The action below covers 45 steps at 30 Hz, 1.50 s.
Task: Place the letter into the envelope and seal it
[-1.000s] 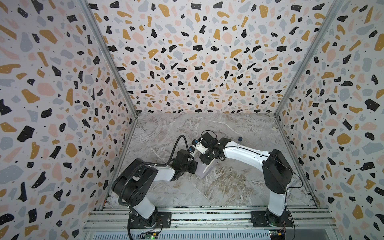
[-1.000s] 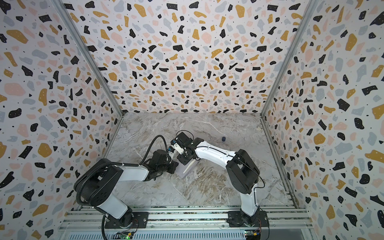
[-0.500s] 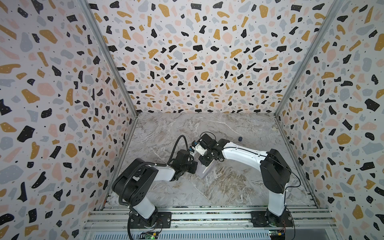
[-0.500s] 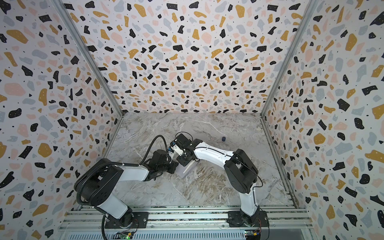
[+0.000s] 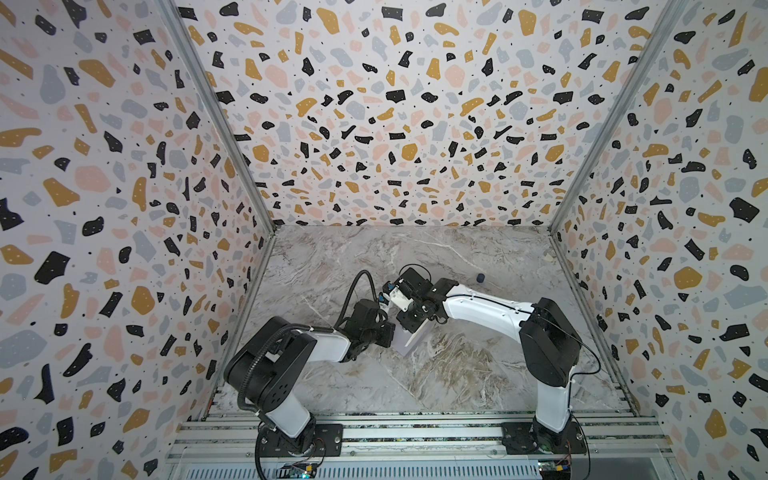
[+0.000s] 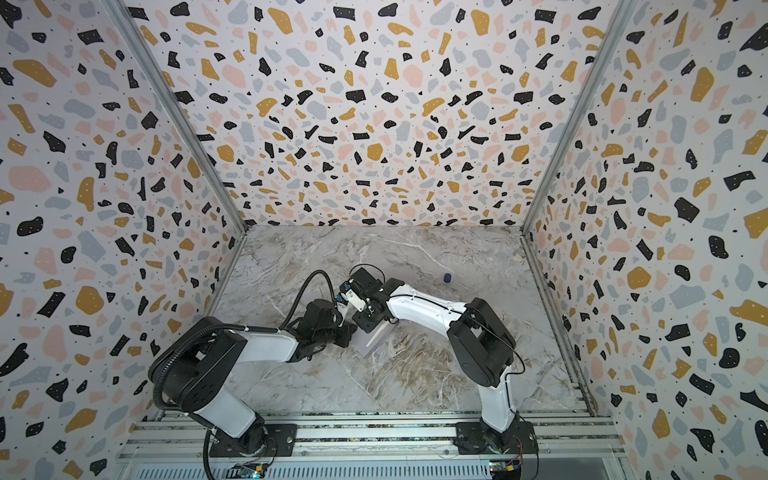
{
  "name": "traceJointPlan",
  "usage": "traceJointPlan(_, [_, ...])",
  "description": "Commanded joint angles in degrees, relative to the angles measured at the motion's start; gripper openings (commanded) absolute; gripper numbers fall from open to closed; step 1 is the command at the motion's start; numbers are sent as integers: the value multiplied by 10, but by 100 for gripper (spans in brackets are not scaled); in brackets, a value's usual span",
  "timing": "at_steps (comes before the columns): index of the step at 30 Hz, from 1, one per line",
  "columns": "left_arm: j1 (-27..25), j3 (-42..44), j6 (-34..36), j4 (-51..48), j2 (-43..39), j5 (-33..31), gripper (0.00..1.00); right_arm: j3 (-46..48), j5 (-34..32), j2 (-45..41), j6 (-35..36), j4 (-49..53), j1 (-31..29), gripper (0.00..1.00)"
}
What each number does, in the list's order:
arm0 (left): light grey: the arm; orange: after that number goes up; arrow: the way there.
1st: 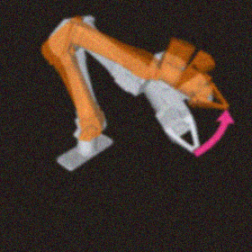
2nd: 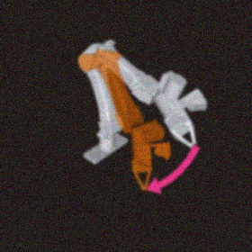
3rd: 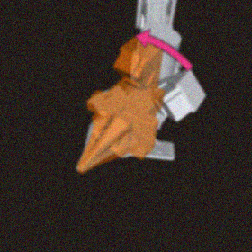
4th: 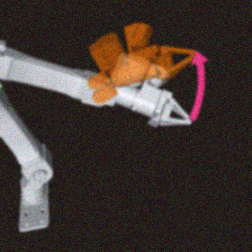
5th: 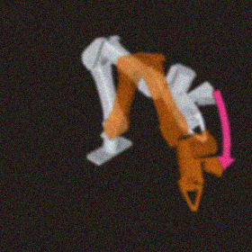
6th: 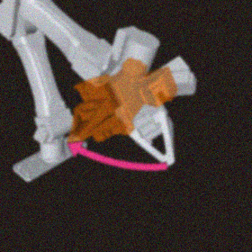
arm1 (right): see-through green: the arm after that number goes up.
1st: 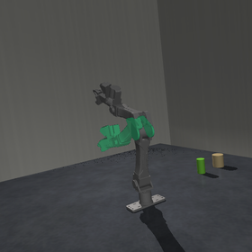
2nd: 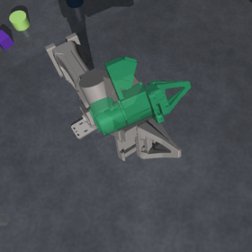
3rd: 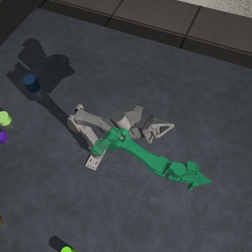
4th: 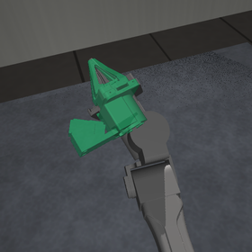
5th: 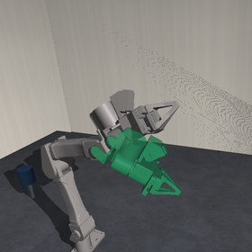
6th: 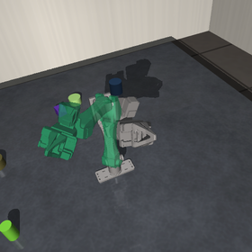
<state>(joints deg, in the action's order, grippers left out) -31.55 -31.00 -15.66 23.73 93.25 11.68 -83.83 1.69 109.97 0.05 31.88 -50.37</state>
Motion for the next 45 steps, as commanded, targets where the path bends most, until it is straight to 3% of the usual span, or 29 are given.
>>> traceJointPlan(1, [3,12,5,-24,21,-13,0,-1,-17,2,-7,19,10,0])
traceJointPlan(45, [3,10,10,-26,31,-10,0,-117,-30,95,27,25,147,0])
